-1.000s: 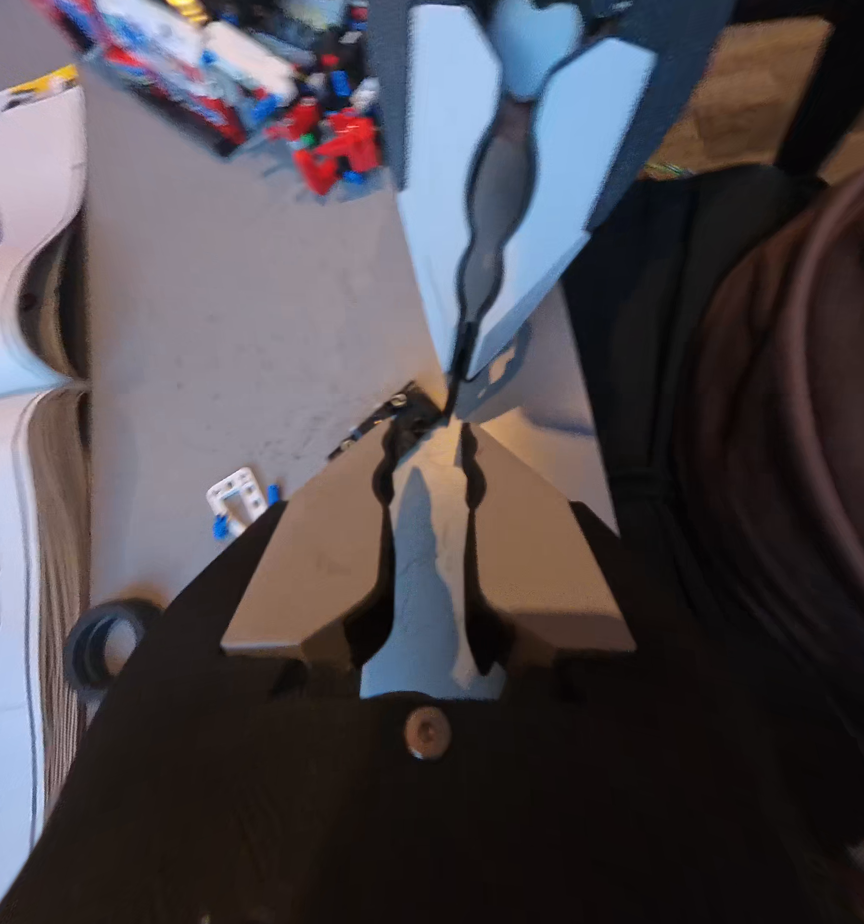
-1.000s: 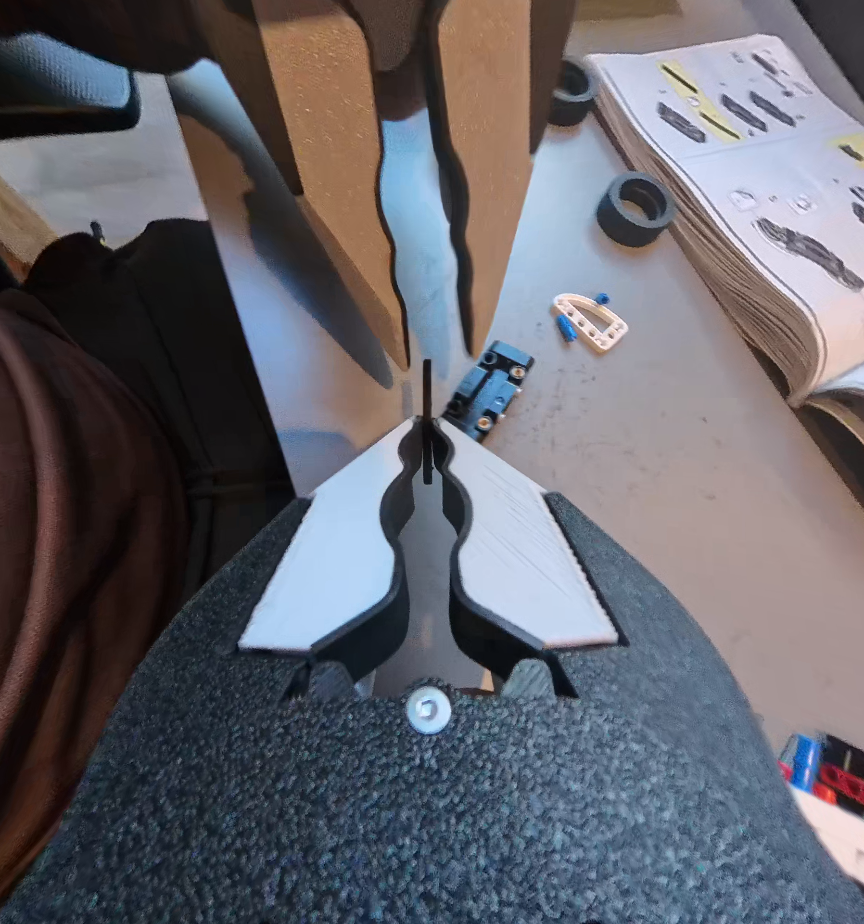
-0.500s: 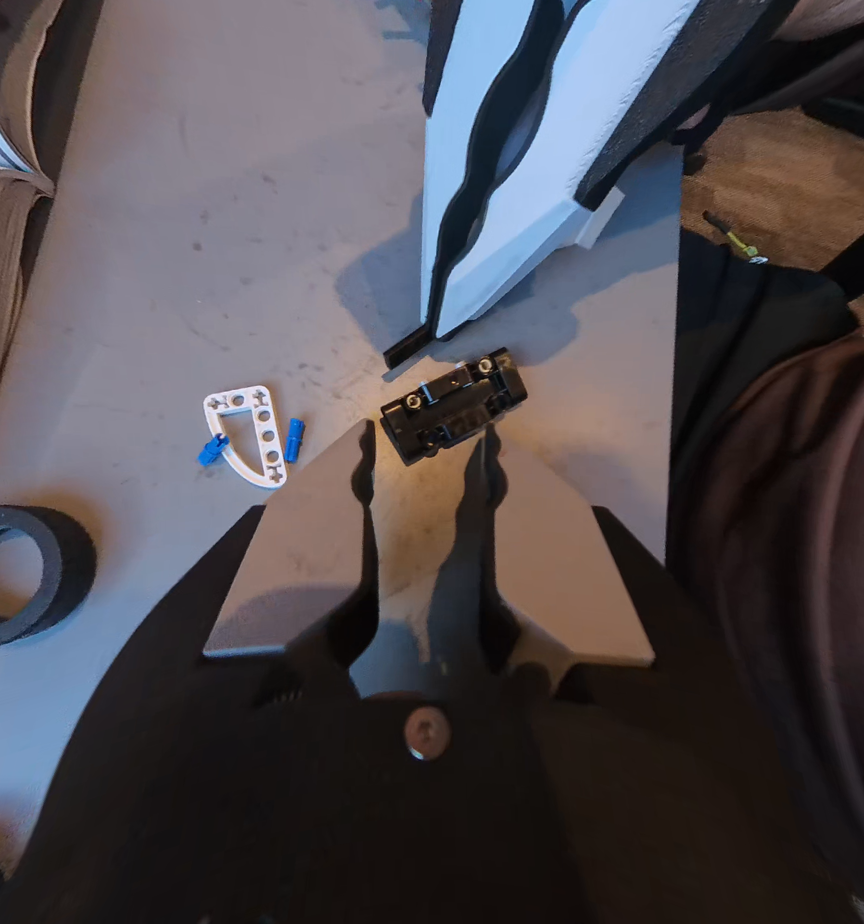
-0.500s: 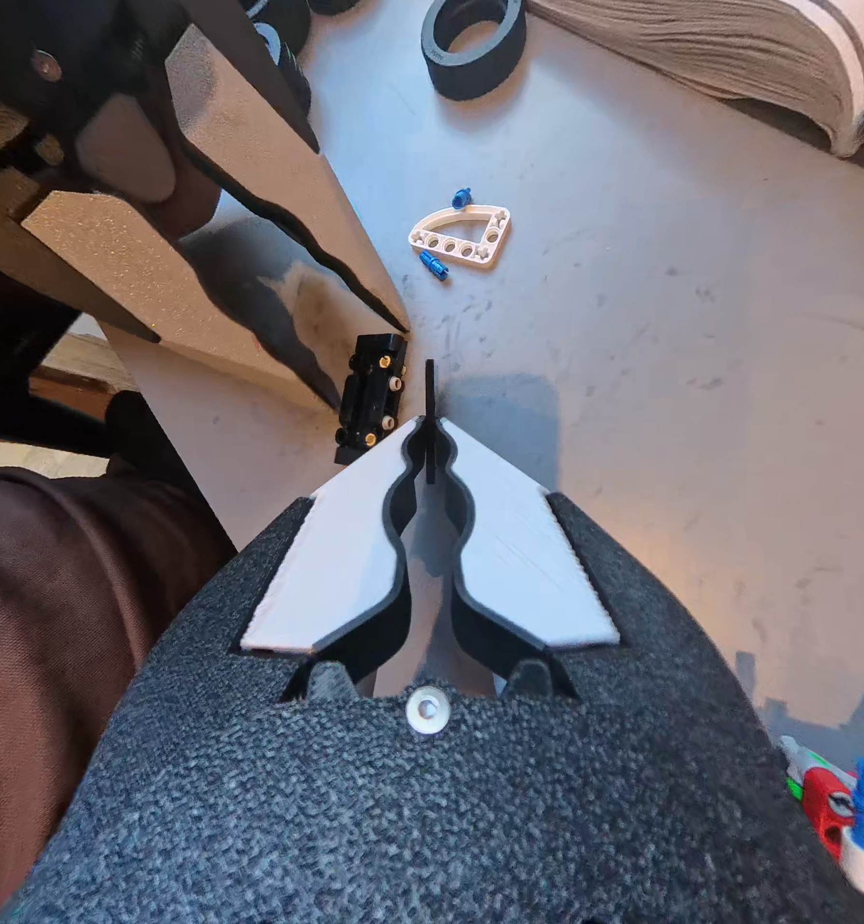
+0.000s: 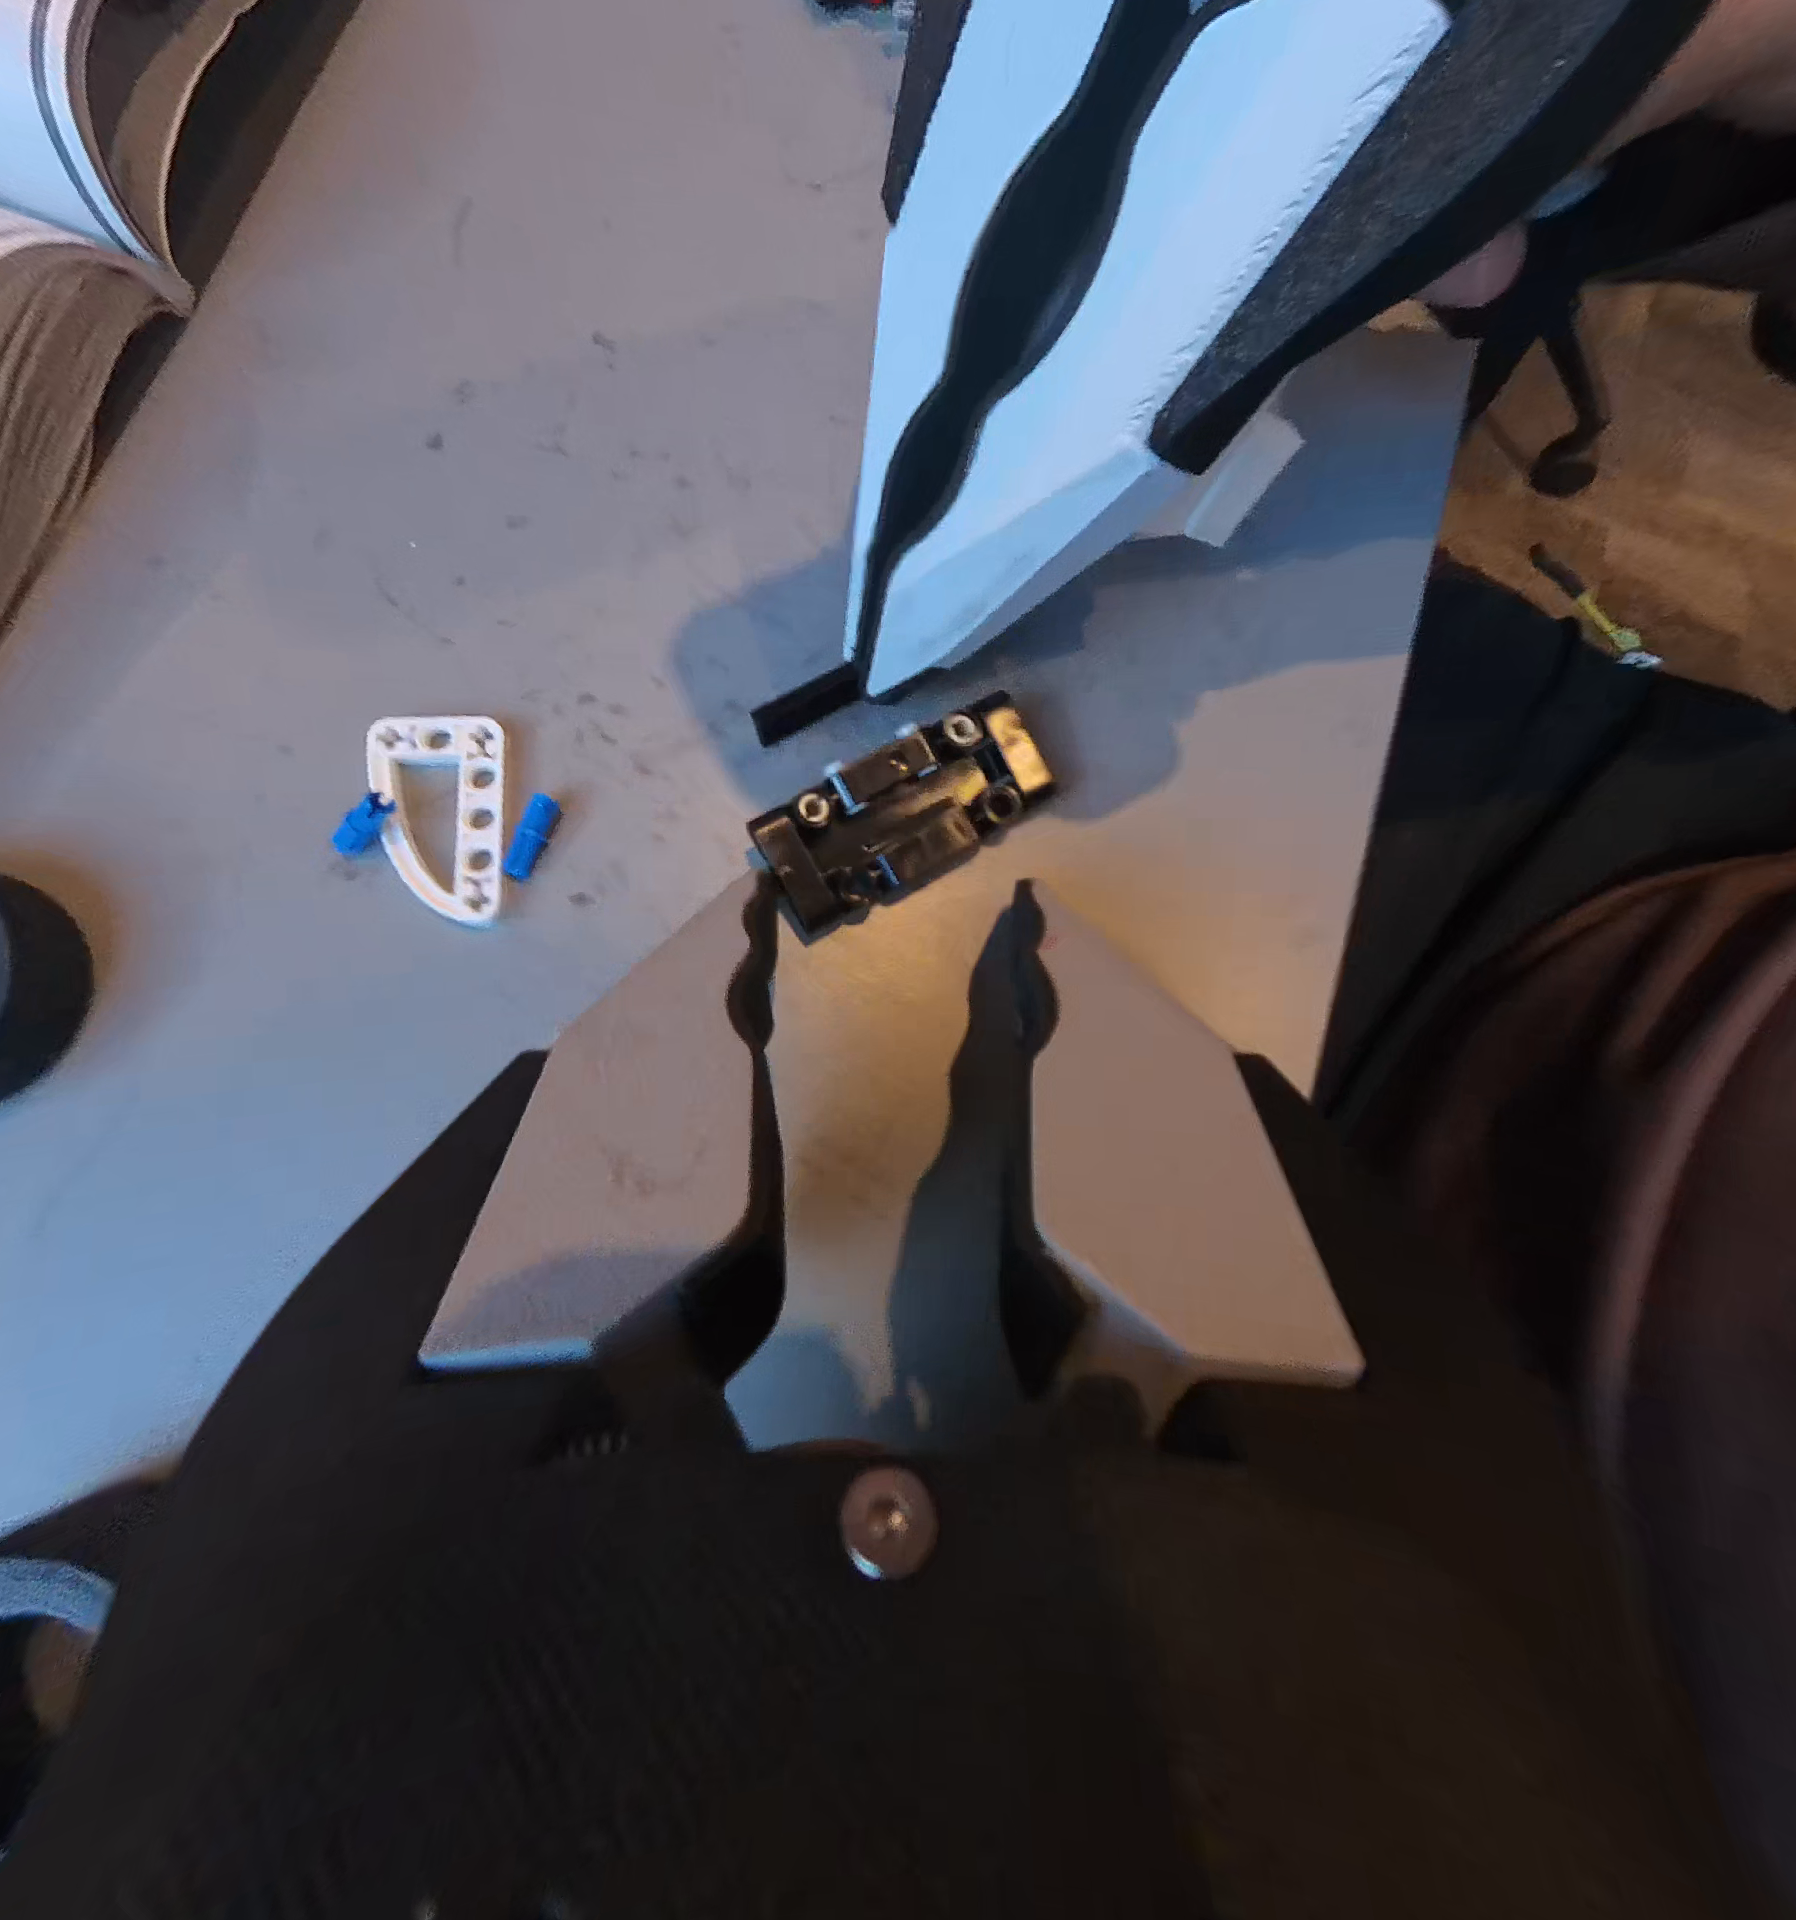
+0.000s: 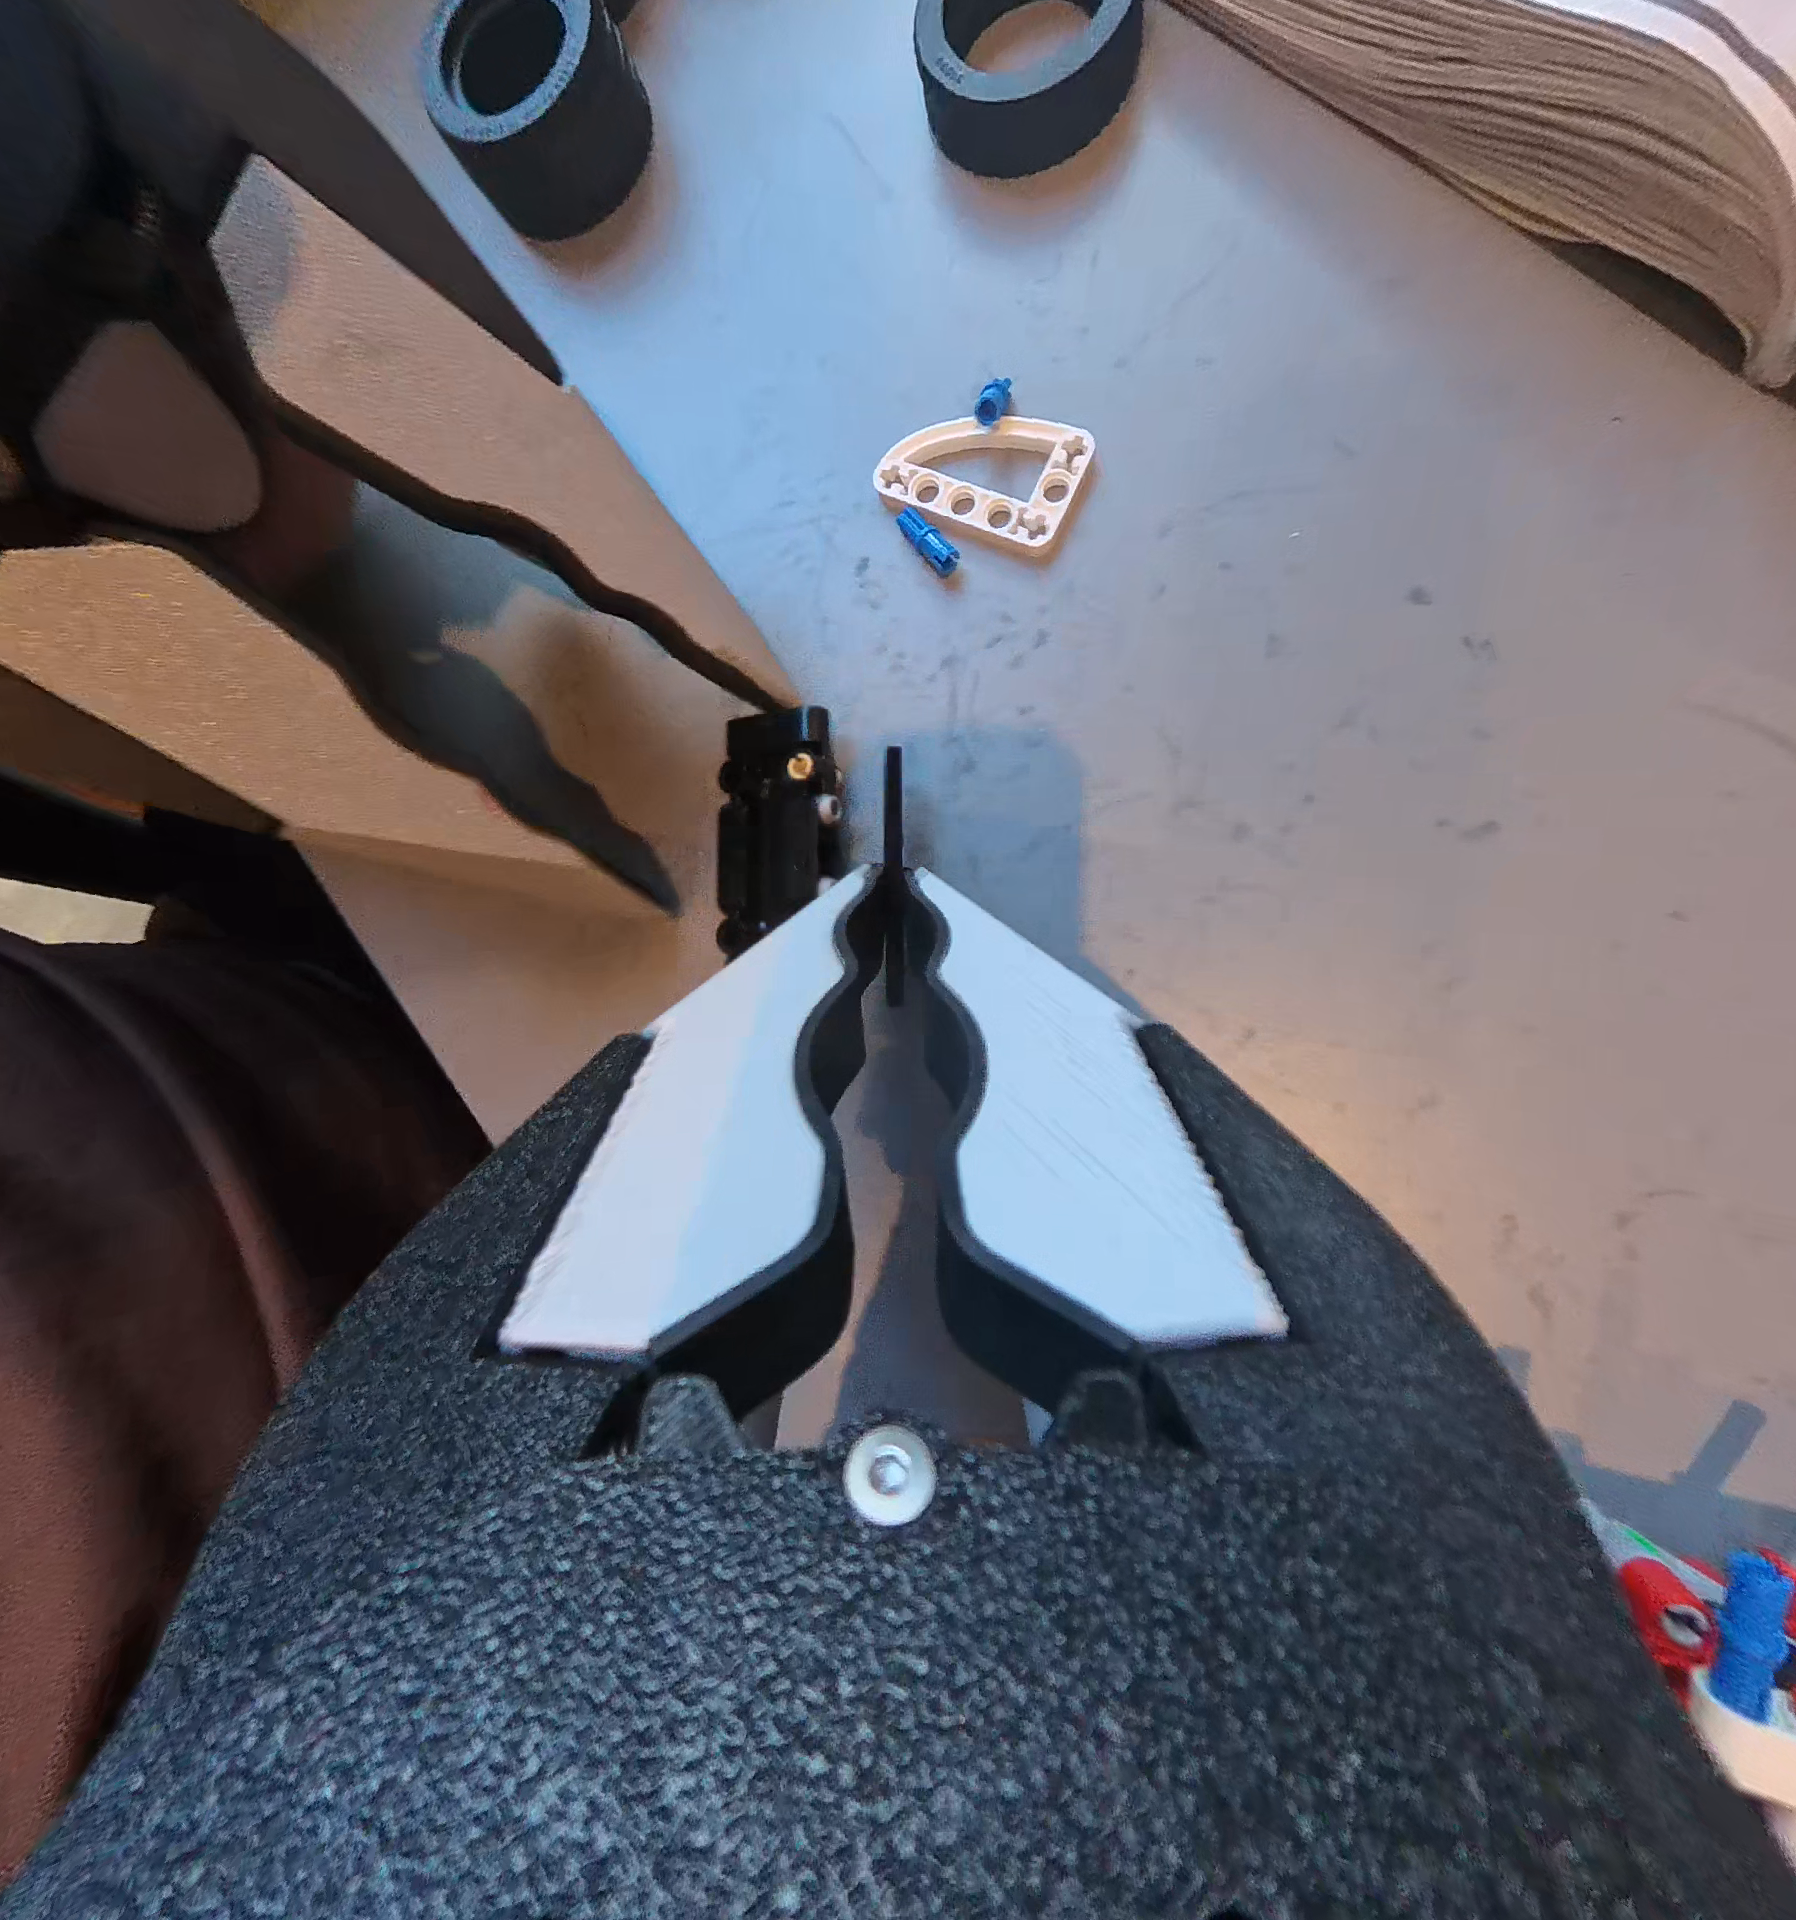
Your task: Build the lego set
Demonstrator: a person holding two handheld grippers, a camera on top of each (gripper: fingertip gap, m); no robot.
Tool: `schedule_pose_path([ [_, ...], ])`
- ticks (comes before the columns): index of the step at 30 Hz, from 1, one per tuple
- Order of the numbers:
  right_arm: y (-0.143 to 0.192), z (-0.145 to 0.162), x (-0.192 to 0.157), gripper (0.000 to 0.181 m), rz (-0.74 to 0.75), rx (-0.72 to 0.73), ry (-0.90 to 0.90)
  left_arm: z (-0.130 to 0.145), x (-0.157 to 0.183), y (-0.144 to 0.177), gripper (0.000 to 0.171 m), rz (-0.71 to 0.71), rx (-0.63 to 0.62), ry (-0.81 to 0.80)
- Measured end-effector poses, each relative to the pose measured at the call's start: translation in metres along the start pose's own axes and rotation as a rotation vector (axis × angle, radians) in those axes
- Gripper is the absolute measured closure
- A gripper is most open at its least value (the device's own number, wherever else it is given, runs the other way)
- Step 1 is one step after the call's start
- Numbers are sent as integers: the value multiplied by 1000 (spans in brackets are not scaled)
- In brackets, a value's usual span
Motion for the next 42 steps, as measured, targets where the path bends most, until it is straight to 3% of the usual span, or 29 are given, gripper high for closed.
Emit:
schedule_pose_path([
  [3,0,0,-3,179,-17,17,46,7,3,6,125,-24,12,-31],
  [7,-2,-1,-6,179,-21,1,95,2,-12,10,123,-65,-13,-220],
  [10,-1,-1,-4,179,14,-6,114,-5,-18,7,129,64,-22,-373],
  [16,5,2,-3,179,26,15,105,-9,-22,2,128,235,-92,-495],
  [19,6,3,-4,179,14,15,130,-8,-21,0,133,282,-127,-501],
  [24,6,4,-6,179,-12,3,172,-3,-13,2,149,235,-120,-404],
  [29,4,4,-11,179,-51,-8,275,5,-1,4,141,154,-61,-312],
  [34,5,1,-14,179,-76,-23,375,5,-6,10,132,132,-40,-394],
  [42,5,-2,-13,179,-78,-51,378,-5,-5,4,121,181,-35,-632],
])
Point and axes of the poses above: each gripper's, where its closed fingertips meet, y back along the fingers, z out of its underside, x = y × z across the jaws, the point moved 7 cm from there along y, back along the fingers, and after that the axes turned 4 degrees about y, right-handed, at the moved point
